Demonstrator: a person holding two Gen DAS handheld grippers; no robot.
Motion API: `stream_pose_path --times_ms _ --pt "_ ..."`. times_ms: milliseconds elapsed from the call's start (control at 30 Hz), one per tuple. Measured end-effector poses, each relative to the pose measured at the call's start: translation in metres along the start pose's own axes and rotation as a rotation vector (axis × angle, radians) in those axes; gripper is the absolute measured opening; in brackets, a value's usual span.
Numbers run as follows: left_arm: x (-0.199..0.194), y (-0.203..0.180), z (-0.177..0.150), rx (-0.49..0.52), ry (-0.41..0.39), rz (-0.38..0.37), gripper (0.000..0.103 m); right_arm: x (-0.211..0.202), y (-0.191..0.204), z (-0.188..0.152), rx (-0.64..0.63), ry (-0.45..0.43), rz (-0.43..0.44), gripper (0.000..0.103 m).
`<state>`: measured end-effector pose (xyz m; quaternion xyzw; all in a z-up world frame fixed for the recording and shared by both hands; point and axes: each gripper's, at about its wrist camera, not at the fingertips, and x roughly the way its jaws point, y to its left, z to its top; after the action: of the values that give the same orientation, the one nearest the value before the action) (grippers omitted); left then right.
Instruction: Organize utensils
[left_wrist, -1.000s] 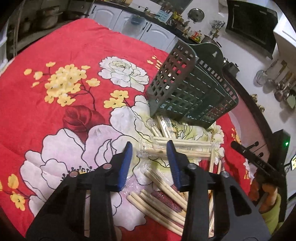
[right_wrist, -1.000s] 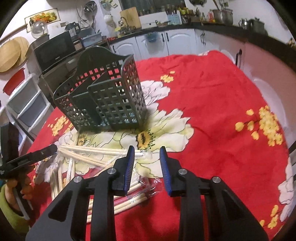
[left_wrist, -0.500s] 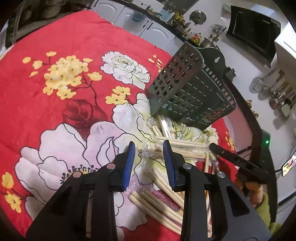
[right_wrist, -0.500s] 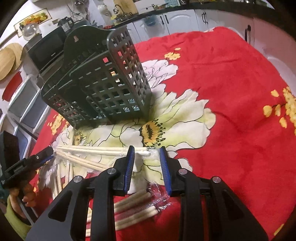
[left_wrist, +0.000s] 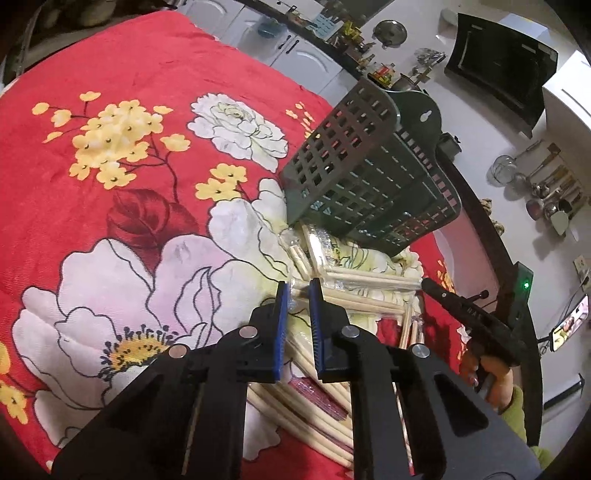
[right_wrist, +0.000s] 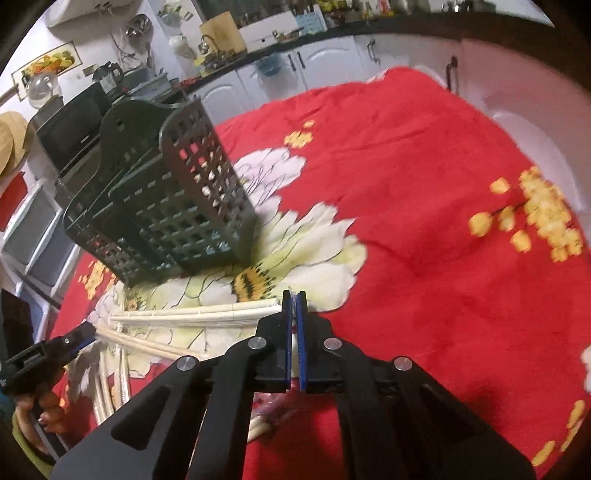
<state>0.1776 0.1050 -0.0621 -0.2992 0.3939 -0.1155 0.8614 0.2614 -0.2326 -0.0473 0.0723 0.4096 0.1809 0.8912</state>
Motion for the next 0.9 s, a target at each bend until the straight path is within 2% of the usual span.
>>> stream_pose_path --times_ms 300,467,900 --pt "-0.023 -0.036 0.009 0.105 -0.070 -0.009 0.005 -0.045 0.012 0.008 -0.107 -0.152 -0.043 0.002" --pt "-0.032 -0.064 0.014 0.184 -0.118 -0.006 0.005 -0.065 0.018 0.012 -0.148 -0.208 -0.062 0.002" --pt "-0.037 -0.130 0.035 0.359 -0.168 -0.005 0.003 -0.122 0.043 0.019 -0.261 -0.359 -0.082 0.002"
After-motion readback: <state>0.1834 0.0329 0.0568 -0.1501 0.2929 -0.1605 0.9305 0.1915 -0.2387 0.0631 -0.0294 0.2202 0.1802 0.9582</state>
